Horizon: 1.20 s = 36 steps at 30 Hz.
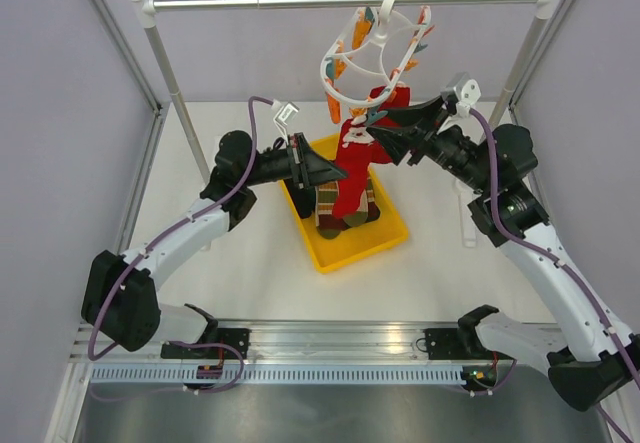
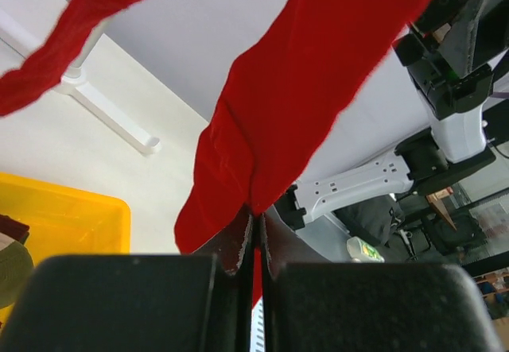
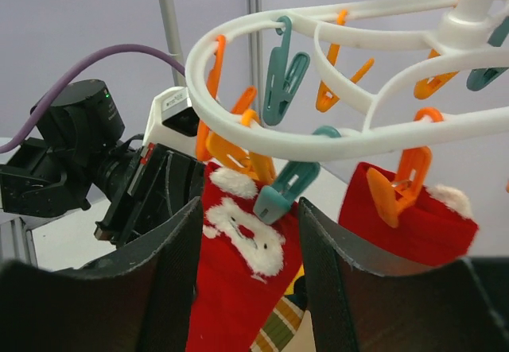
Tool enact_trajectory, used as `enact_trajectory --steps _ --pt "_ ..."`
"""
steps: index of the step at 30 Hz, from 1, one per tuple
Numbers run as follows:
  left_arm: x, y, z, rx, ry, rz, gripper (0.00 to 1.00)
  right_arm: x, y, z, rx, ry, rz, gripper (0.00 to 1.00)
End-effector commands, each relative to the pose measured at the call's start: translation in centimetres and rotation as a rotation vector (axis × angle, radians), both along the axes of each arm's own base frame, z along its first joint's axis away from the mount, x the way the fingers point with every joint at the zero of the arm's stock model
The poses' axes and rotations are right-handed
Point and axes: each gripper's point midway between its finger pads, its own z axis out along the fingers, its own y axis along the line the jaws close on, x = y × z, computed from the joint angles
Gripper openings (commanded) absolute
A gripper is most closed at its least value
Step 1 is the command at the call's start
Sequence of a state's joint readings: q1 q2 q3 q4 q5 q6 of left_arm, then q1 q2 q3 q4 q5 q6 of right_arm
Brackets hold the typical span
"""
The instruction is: Remove the socks clipped to the hanger
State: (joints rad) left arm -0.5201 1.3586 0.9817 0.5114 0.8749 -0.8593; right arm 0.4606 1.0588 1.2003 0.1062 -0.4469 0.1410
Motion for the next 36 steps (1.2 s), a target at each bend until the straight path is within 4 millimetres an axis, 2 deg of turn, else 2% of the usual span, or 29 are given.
enact_trajectory --steps 1,5,6,8,9,10,12,14,16,22,26,36 --pt "-1.3 0.6 2.7 -0.068 -0.048 -0.043 0.02 -0.7 -1.0 0.4 -0.016 -0.042 -0.007 0.56" --pt "-1.3 0.7 2.8 -0.069 -0.046 -0.042 0.02 -0.9 -1.1 -0.5 -0.030 -0.028 0.045 0.55" --pt "-1.2 0.8 2.8 -0.068 -0.046 -0.040 0.02 -0.5 -1.6 -1.0 -0.033 -0.020 0.042 0.54" --pt "-1.3 0.8 2.8 -0.068 -0.044 -0.045 0.02 -1.0 -1.7 -0.9 -0.010 -0.019 0.103 0.54" --pt "-1.3 0.8 2.8 -0.068 -0.044 -0.046 0.02 -0.2 -2.6 -1.5 0.004 0.000 0.095 0.54" --pt "-1.3 0.8 2.9 -0.068 -0.046 -0.048 0.02 -0.2 -2.8 -0.5 0.029 -0.047 0.120 0.54" --pt "-1.4 0.8 2.8 -0.067 -0.040 -0.053 0.02 -0.4 -3.0 -0.5 0.058 -0.026 0.183 0.55" --pt "-1.5 0.7 2.9 -0.068 -0.034 -0.060 0.02 -0.2 -2.6 -0.2 0.064 -0.049 0.218 0.55" --pt "-1.5 0.7 2.8 -0.066 -0.025 -0.067 0.02 -1.0 -2.1 0.5 0.077 -0.068 0.275 0.55" --pt "-1.5 0.6 2.3 -0.057 0.016 -0.086 0.02 -1.6 -2.2 0.7 0.069 -0.095 0.280 0.55" --pt "-1.7 0.5 2.1 -0.055 0.044 -0.107 0.02 -1.3 -1.9 0.4 0.073 -0.088 0.298 0.56" --pt "-2.2 0.4 1.9 -0.060 0.089 -0.143 0.02 -0.3 0.2 0.7 0.068 -0.090 0.342 0.61"
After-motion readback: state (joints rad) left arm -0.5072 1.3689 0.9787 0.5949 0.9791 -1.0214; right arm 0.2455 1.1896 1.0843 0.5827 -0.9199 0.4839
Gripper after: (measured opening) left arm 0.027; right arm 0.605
